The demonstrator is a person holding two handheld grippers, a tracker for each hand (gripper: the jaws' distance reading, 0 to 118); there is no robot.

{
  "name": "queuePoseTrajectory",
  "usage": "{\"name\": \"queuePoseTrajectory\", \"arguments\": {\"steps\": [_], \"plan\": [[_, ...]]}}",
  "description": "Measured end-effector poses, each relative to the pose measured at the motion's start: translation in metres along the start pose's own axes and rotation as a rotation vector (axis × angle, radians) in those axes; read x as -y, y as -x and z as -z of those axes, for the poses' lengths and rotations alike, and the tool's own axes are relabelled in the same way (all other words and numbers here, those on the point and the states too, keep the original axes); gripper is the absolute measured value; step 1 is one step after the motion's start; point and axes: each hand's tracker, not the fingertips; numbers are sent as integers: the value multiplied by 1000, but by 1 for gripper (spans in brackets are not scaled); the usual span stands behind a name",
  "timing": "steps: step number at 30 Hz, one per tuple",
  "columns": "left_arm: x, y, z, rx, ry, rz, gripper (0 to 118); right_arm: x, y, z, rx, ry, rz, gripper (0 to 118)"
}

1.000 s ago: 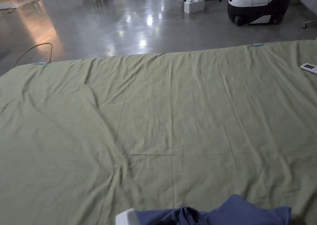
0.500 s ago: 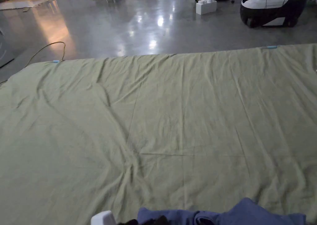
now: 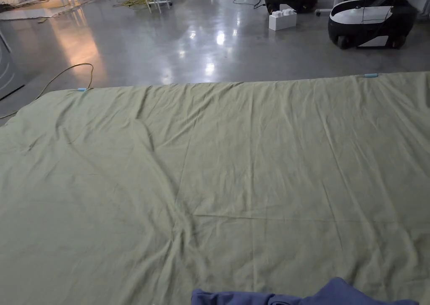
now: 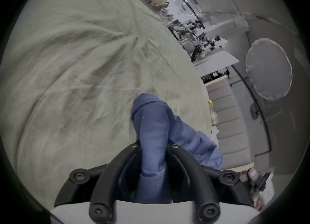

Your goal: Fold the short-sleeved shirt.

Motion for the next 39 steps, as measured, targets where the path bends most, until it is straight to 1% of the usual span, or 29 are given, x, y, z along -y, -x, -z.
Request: {"name": "queuePoseTrajectory", "arguments": {"steps": [1,3,5,8,10,12,14,15,17,19,21,23,25,26,27,28,29,30,31,32,33,34,35,36,37,38,39], "plan": [[-2,2,-4,26,-7,-23,22,1,-2,-1,4,-2,7,0],[-5,1,-15,39,-14,3,21,1,-5,-2,3,-4,30,0],[-11,-1,-34,51,-57,12,19,3,-11,-3,2,-6,52,0],[-27,3,-69,70,-163,-33,19,2,-12,-1,4,-7,63,0],[-40,1,-96,31,-230,12,19,1,-13,-1,3,-10,60,0],[-52,-5,-118,-54,-271,112,19,1,-14,1,1,-13,58,0],[-60,-14,-130,-107,-284,184,19,1,-16,3,-3,-15,61,0],[-59,-21,-129,-100,-281,197,19,2,-16,4,-3,-15,63,0],[-51,-42,-119,-40,-248,236,19,4,-18,6,-2,-16,68,0],[-31,-69,-96,40,-197,271,19,4,-17,7,1,-16,75,0],[-8,-94,-64,87,-136,307,19,4,-13,4,1,-20,77,0],[18,-116,-26,93,-50,350,19,5,-12,0,2,-22,68,0],[37,-130,8,45,21,399,19,7,-14,-6,24,-22,35,0],[45,-134,22,20,26,401,19,7,-14,-9,39,-24,16,0],[51,-136,33,22,40,393,23,8,-15,-12,52,-23,6,0],[51,-135,40,37,72,376,36,9,-16,-14,61,-21,3,0],[49,-135,41,82,100,354,55,10,-18,-17,69,-19,5,0],[47,-137,37,135,100,325,76,11,-21,-19,76,-18,14,0],[43,-139,29,178,82,312,82,13,-24,-21,84,-17,28,0],[40,-141,18,216,60,324,82,15,-30,-23,89,-18,44,0],[33,-142,6,223,8,361,82,18,-34,-23,91,-16,66,0],[28,-141,-2,197,-33,381,81,20,-38,-22,95,-12,91,0],[23,-139,-7,143,-73,369,80,22,-41,-20,100,-3,117,0],[20,-134,-8,88,-94,325,70,23,-43,-19,104,2,134,0],[17,-126,-6,71,-84,263,50,23,-44,-18,105,-1,142,0],[14,-118,-1,70,-38,195,22,23,-45,-18,104,-3,147,0],[15,-110,6,59,3,119,5,23,-44,-18,101,-4,148,0]]}}
